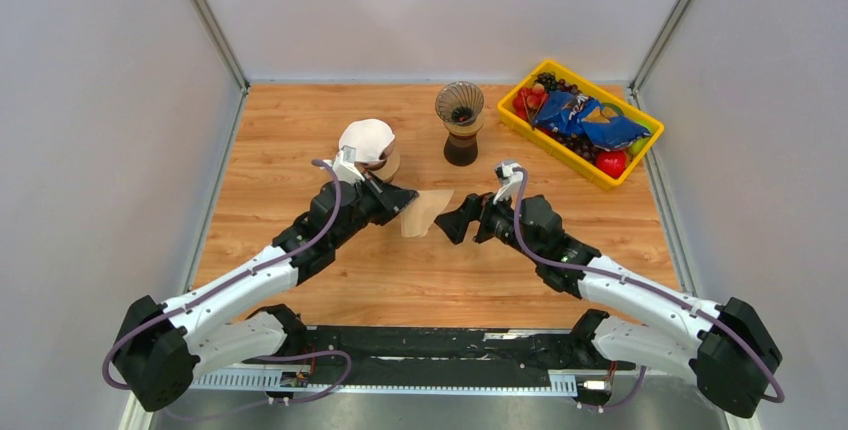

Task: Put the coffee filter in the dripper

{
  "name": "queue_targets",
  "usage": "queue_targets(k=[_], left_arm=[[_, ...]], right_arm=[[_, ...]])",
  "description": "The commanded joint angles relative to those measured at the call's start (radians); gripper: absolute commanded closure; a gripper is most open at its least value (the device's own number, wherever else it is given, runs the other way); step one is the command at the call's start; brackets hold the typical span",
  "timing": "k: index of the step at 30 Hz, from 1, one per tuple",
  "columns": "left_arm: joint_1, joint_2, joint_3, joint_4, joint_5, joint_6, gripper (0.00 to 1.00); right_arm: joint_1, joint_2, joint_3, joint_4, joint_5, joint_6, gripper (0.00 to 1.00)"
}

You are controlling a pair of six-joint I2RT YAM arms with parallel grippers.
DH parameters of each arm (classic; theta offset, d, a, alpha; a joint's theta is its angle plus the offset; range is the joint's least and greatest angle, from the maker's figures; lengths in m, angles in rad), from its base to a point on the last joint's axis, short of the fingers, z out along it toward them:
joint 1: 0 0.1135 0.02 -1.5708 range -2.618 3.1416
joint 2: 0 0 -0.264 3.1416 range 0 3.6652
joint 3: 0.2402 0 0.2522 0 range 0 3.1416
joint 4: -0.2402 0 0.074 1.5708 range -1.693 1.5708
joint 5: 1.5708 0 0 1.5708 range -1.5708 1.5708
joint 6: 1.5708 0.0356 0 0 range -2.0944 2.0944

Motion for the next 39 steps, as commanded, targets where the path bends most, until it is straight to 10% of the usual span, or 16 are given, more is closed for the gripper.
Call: queue_targets(k=[1,17,28,39], left_arm=[[-0.006,-0.020,0.020,0.028,0.023,0.044,1.00],[-0.006,-0.098,-0.057,0.211,0.080,0.050,1.00],[-0.005,-0.095,-0.076,0.258,0.062,0.026,1.00],[-0.006,-0.081,-0.094,0.294,0.041,0.000,1.00]], right_arm=[[0.005,-0.001,0.059,-0.005,0.009,-0.032,0.02],[0.005,-0.212,-0.210,0.267,-0.127,-0.081,0.00],[0.011,-0.062,-0.240,0.584,-0.257,0.070,0.00],[0.058,0.005,-0.242,0.581,-0.038,0.103,0.00]])
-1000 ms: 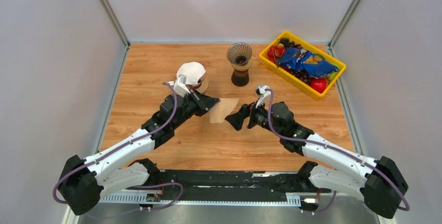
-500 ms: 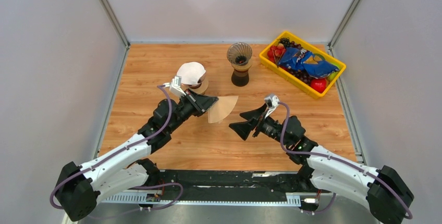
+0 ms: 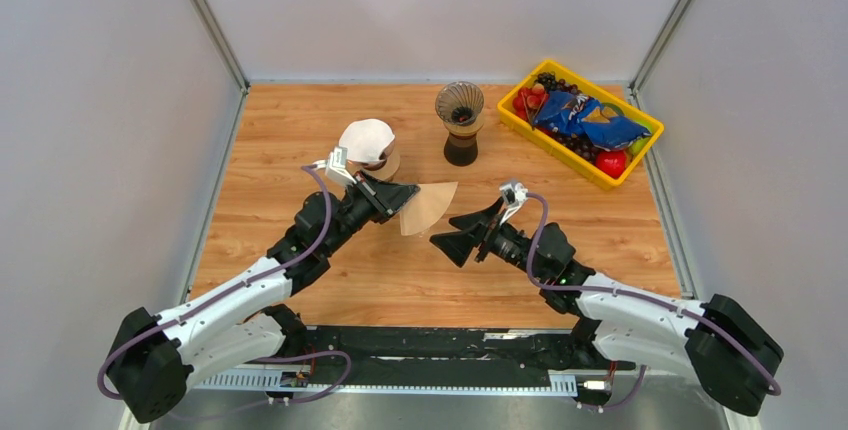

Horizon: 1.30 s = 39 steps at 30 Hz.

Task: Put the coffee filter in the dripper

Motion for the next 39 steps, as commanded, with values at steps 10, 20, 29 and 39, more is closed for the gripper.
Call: queue_targets(k=[10,20,29,39], left_arm=[[-0.006,-0.006,-0.015,0.064,-0.025,-0.027,1.00],[-0.006,-0.019,-0.020,0.056,-0.038,-0.020,1.00],[-0.006,-0.032,-0.023,0.053,-0.026,-0.022,1.00],[-0.006,-0.051,-0.026,0.044,-0.038,-0.023,1.00]], right_arm=[[0.040,0.101,0.022,0.099,0.165,0.056,0.00],[0.050,0.061,0.001,0.142,0.089,0.017,0.00],[0.050,0.092,0.017,0.162,0.094,0.005,0.00],[0.050,0.102,0.026,0.203,0.114,0.007,0.00]])
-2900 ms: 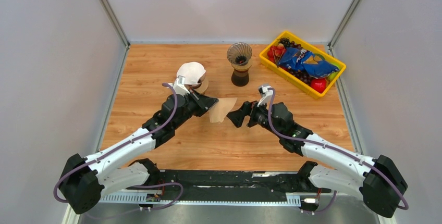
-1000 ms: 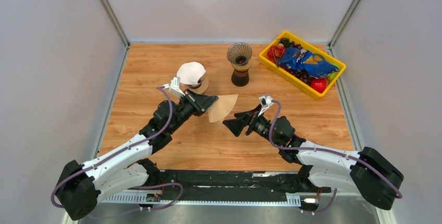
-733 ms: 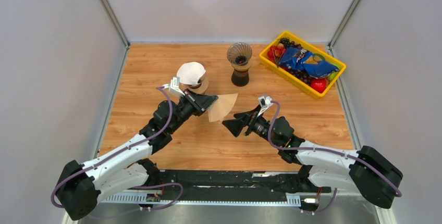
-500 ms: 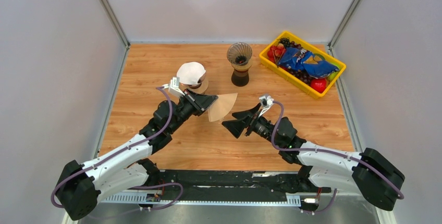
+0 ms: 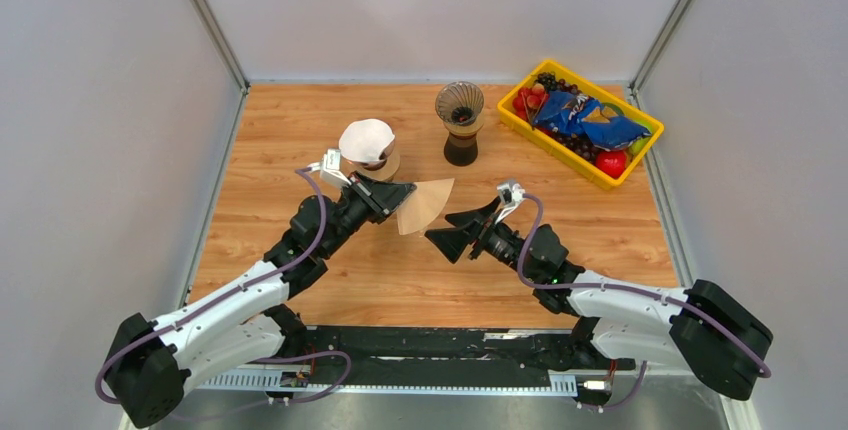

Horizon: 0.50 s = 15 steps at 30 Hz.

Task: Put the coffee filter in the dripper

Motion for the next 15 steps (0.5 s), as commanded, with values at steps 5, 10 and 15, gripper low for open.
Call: queue_targets(k=[5,10,15], left_arm=[[-0.006,-0.020,-0.004,0.034,-0.001,-0.008,1.00],[-0.006,-0.023,-0.004,0.036,0.002,-0.022,1.00],[-0.007,-0.024,-0.006,0.035,0.007,-0.035,1.00]], right_arm=[[0.006,-0.002,0.023,0.065,0.038,0.005,0.00],[0.005,0.033,0.036,0.058,0.047,0.019,0.00],[0.006,0.052,0.041,0.080,0.052,0.022,0.00]])
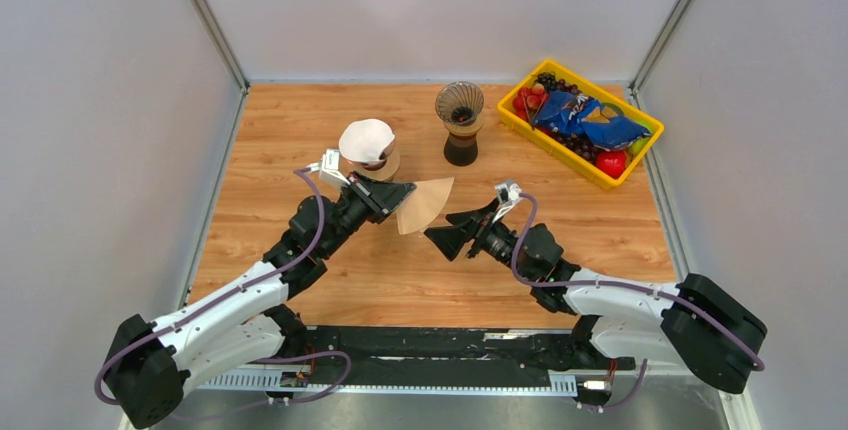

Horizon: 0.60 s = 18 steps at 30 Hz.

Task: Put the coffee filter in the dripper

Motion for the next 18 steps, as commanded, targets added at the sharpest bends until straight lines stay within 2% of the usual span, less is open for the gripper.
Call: queue_targets(k=[1,10,12,14,18], left_arm=[[-0.008,-0.017,-0.006,0.034,0.005,-0.018,1.00],[-0.008,-0.023,-0.003,0.031,0.016,0.035,1.00],[-0.008,-0.023,0.002,0.049,0.046,0.085,1.00],[-0.008,-0.023,0.016,0.051,0.098,0.142,1.00],[-0.008,-0.031,0.029,0.040,0.172,0.215,1.00]], right_arm=[[0.007,0.012,0.038,0.079,0.014,0.019,0.00],[0.006,-0.060,0.004,0.073,0.003,-0.001,0.00],[0.006,-0.123,0.008,-0.009,0.078,-0.010,0.00],[0.005,-0.186,0.028,-0.184,0.173,-0.010,0.00],[-0.017,-0.317,0.019,-0.355,0.282,0.003,0.00]])
